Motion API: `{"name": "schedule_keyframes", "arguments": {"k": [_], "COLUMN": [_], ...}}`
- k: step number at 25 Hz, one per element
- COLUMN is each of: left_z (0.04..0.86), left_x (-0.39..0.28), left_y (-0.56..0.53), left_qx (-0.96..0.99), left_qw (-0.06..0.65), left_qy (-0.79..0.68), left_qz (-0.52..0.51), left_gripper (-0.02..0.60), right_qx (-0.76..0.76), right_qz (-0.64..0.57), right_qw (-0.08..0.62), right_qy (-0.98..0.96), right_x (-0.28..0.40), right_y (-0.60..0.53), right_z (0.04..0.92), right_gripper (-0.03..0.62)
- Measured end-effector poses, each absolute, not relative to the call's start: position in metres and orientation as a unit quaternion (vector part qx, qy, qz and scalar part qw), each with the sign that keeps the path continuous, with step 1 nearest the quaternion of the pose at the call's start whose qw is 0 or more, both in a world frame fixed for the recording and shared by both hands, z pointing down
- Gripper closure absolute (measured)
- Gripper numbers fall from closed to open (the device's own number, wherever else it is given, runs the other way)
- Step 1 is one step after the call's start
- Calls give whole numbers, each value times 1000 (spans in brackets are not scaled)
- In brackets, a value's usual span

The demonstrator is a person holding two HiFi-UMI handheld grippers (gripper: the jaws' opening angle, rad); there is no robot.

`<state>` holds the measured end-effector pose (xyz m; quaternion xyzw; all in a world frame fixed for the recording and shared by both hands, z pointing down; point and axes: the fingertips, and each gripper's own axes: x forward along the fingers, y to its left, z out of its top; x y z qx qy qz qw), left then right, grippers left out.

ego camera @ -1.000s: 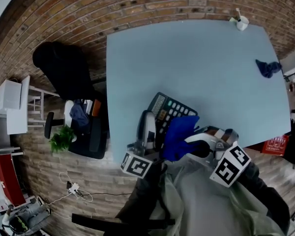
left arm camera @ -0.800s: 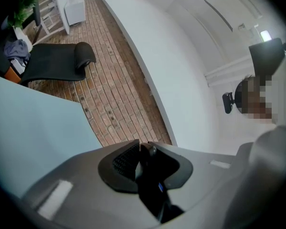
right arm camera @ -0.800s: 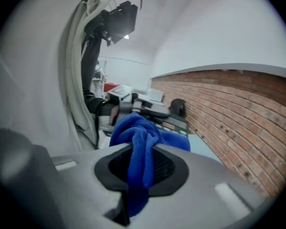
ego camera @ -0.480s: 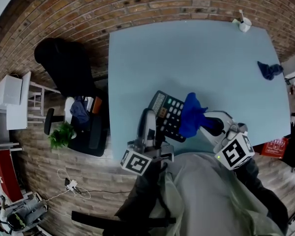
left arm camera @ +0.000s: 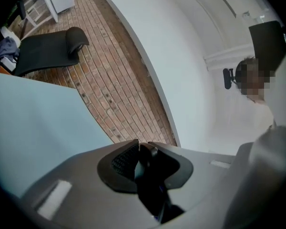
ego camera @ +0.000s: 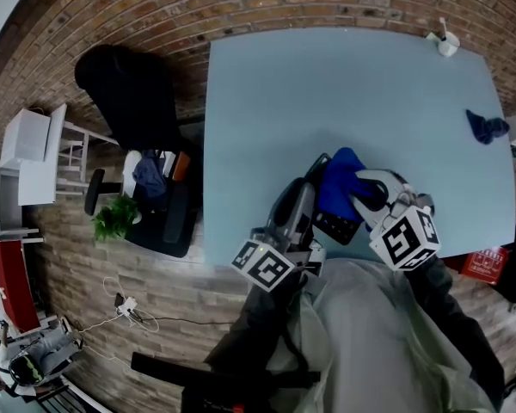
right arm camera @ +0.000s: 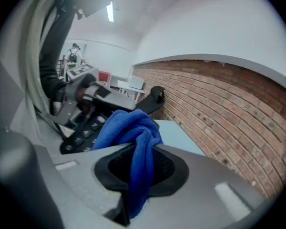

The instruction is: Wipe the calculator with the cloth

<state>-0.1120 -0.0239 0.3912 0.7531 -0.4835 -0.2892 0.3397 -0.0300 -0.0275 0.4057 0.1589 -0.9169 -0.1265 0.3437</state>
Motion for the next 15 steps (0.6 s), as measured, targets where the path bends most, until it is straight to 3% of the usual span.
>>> {"name": "schedule_keyframes", "arguments": {"k": [9,15], "left_z": [465,527], "left_x": [-103,-75], "left_y": [-45,-63], "left_qx": [785,841], "left_qw": [372,377], "left_qy": [-445,-379], "left_qz": [-217,-85], "left_gripper": [522,522], "right_qx": [149,235], "right_qz": [-48,4], "right_qw": [369,401], "right_qy": [-916,-885], "right_x": [-16,37], "right_y": [-29,-39], "right_z": [488,570], "right_gripper": [542,542]}}
